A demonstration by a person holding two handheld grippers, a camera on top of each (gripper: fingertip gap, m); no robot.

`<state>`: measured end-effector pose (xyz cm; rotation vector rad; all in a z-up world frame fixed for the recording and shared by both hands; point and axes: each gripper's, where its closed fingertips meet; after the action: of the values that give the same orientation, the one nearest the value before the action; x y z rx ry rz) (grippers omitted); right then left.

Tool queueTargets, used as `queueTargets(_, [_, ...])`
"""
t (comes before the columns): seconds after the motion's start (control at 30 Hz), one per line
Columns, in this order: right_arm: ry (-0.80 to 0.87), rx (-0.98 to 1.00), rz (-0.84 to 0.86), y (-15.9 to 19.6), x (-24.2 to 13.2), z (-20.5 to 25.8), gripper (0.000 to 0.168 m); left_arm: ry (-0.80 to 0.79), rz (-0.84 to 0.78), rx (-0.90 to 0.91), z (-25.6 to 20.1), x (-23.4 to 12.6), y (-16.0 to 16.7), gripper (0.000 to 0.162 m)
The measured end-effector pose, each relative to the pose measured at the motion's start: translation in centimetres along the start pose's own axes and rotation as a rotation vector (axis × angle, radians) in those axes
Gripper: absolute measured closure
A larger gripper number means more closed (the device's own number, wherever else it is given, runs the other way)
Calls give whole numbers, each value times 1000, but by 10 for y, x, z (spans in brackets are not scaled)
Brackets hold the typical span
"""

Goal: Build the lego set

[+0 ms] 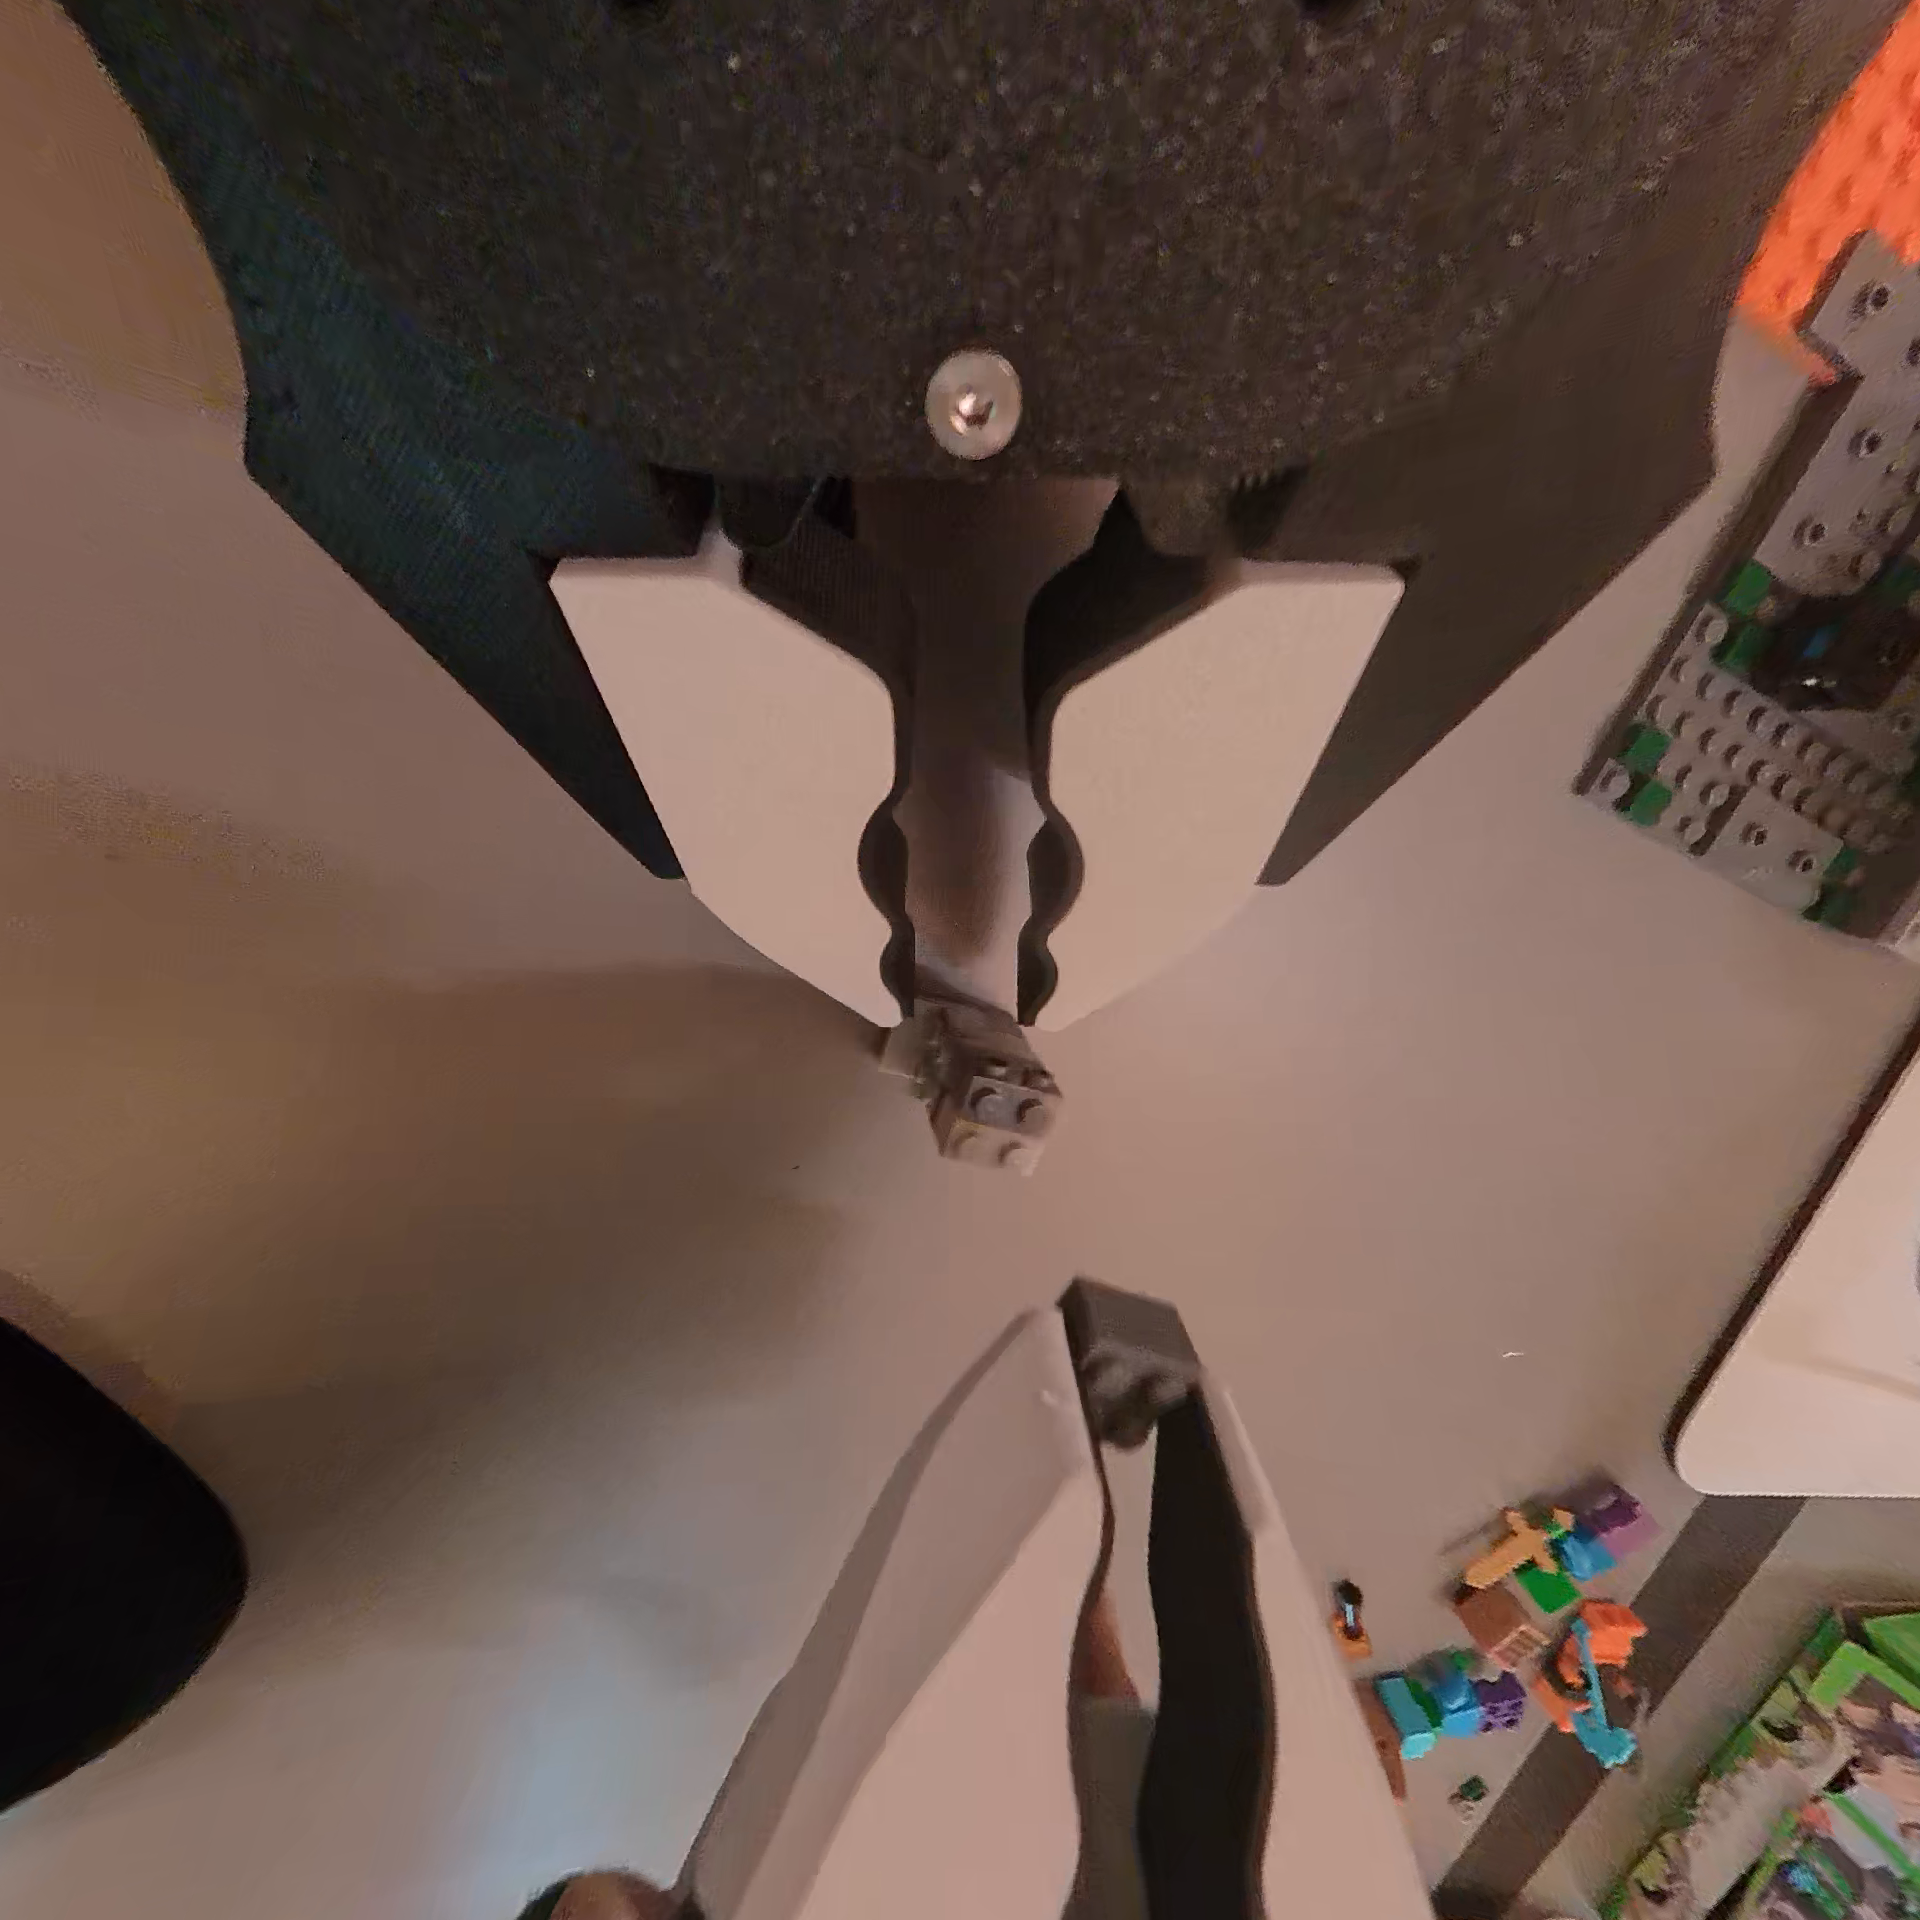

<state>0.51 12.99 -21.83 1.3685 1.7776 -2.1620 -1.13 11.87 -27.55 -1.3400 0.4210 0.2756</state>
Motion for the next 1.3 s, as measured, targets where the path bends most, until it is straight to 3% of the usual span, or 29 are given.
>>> queueTargets(0.03, [-10,-1,24,3,3,3,153,7,2,7,-2,1,0,144])
queueTargets(0.87, [-69,-77,61,16,25,13,151,13,3,23,-3,0,-1,144])
queueTargets(1.3, [-102,-18,-30,12,7,8,144,3,-12,6,0,0,-2,139])
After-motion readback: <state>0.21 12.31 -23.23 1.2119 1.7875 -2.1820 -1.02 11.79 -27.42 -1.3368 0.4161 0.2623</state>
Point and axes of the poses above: each gripper's, where its closed fingertips meet, x out along the fingers, y out of its underside, z = x × y across the jaws, and after that the axes turned 11 degrees about -z, right-handed
